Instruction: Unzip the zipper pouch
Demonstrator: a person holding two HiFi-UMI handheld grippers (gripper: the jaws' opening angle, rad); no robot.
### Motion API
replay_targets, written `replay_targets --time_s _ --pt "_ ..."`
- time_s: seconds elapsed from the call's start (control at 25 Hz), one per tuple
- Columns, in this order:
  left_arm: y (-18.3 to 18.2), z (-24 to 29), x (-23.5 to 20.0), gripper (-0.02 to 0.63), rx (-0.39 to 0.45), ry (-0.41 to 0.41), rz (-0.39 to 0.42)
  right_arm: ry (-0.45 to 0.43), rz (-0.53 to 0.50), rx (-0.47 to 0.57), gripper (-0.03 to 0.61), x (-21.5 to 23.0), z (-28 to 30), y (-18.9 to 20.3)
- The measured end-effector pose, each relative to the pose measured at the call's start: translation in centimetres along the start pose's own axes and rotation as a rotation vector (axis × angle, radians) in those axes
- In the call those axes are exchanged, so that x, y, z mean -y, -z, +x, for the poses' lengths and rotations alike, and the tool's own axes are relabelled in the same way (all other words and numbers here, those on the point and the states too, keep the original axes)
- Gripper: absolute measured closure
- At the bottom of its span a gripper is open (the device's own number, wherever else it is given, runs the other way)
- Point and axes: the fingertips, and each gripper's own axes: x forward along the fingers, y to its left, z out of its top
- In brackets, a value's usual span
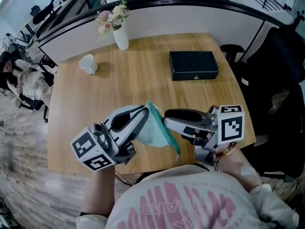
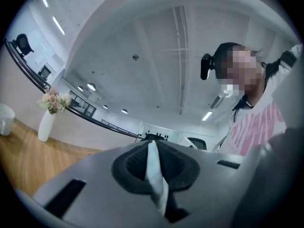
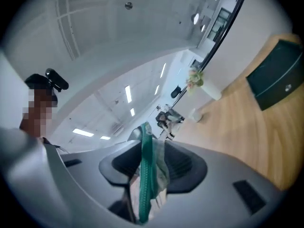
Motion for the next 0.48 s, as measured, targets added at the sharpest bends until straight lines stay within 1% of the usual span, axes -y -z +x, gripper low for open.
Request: replay_targets --time_s 0.08,0.12,0.2,0.36,0.44,0.48 --pt "-0.6 -0.1 0.2 0.601 0.016 -0.036 0.016 -0.101 0.032 -0.071 0.448 -1.2 1.0 0.4" --pt "-0.8 -0.1 0.5 0.601 0.016 -0.049 0.026 -0.124 0.038 -0.089 0.468 -1.6 1.3 0.3" --pt "-0.9 0.0 1.1 0.601 0.002 -0.071 0.062 -0.137 0.030 -0.113 0.497 -2.0 1.7 0.0" --pt "-0.6 -0.4 2.4 0.601 -0.034 -0.161 0.186 -0.156 0.028 -0.135 0.502 -2.5 1.8 0.0" --pt "-0.1 -0.5 2.7 0.601 -0.043 -0.203 0.223 -0.152 0.037 -0.129 0.506 -2.3 1.7 0.0" --pt "0.1 -0.6 2.7 0.601 -0.044 -0.219 0.229 -0.147 0.042 -0.130 0.508 -2.1 1.8 0.1"
